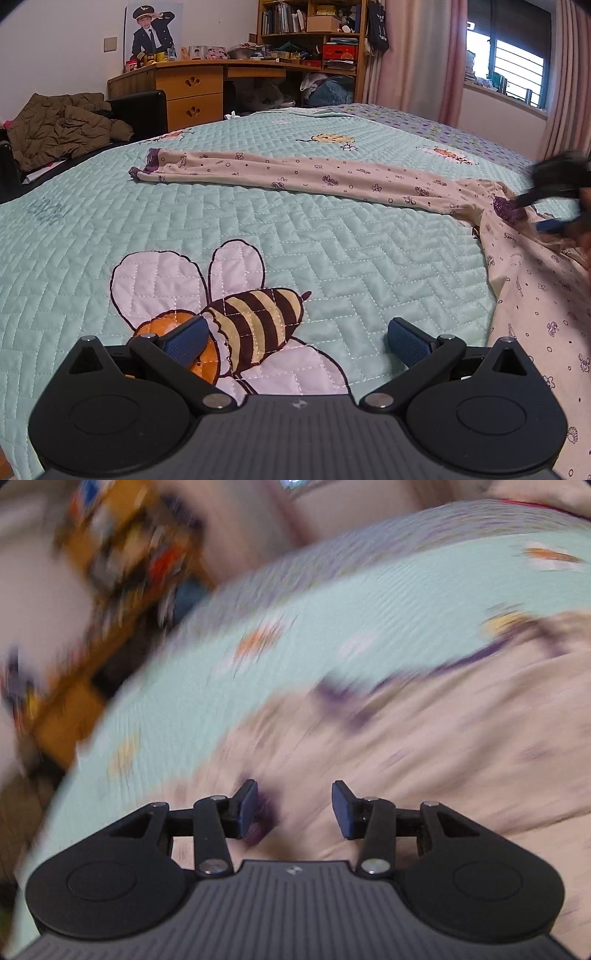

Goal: Fold clothes

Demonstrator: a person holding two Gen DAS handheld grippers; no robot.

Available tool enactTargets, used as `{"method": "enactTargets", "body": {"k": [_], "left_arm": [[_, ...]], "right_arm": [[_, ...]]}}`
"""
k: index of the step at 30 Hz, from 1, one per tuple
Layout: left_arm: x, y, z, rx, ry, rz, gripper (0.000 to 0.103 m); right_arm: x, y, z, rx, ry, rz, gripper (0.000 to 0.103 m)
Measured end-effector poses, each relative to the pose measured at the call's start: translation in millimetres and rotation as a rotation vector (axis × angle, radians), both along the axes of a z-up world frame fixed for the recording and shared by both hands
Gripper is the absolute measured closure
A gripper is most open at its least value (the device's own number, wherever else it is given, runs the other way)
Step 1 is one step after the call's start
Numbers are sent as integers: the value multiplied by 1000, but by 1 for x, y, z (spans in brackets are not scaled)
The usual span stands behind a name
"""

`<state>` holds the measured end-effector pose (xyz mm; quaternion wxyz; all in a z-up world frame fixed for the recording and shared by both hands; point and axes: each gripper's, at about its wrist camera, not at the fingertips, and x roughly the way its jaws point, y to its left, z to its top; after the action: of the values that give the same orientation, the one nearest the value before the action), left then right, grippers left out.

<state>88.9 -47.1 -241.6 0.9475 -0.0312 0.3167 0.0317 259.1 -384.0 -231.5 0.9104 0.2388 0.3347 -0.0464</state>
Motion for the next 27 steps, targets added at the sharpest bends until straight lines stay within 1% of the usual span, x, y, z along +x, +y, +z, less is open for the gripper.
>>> {"method": "enactTargets", "body": {"k": [1,2,3,4,5,7,8,9,11,13,15,17,18,20,21,23,25,26,27], "left_arm": [[0,0,0,0,0,0,1],[0,0,0,-1,-1,-1,1],[-1,0,0,-3,-1,-1,1],[-1,1,0,-4,0,-1,1],[-1,1,0,-5,0,-1,1],[-1,1,1,-5,1,-1,1],[0,0,1,-3,1,-1,1],[0,0,1,-2,2,-1,1],[0,1,1,-5,2,-2,1],[0,1,1,-6,1,-2,1],[-1,0,1,-4,1,-2,1],[-1,0,1,-2,1,-1,1],[-1,0,1,-1,1,-1,1],[-1,0,1,1,0,0,1],[-1,0,1,2,1,0,1],[-2,-1,1,6,1,0,1],[-2,-1,1,6,1,0,1],[-2,-1,1,7,2,0,1],[-2,-1,1,8,2,-1,1]], "right_arm": [[-1,26,-1,-60,-7,65,54],[-5,43,1,-97,-32,115,53],[-14,51,6,-105,-79,148,49],[-23,59,12,-114,-125,180,49],[-33,59,17,-102,-169,191,47],[-57,30,23,-8,-230,135,46],[-67,11,23,27,-246,90,45],[-76,-7,22,35,-239,35,43],[-96,-44,18,36,-196,-80,43],[-124,-84,11,80,-181,-173,43],[-159,-118,1,101,-167,-277,43],[-198,-147,-12,84,-103,-410,43],[-219,-160,-17,105,-90,-462,44],[-256,-175,-17,212,-132,-486,44],[-269,-177,-14,236,-146,-490,43],[-274,-173,0,182,-165,-470,43],[-262,-169,11,127,-178,-425,43],[-253,-172,13,133,-190,-409,43],[-243,-177,13,161,-206,-399,43]]}}
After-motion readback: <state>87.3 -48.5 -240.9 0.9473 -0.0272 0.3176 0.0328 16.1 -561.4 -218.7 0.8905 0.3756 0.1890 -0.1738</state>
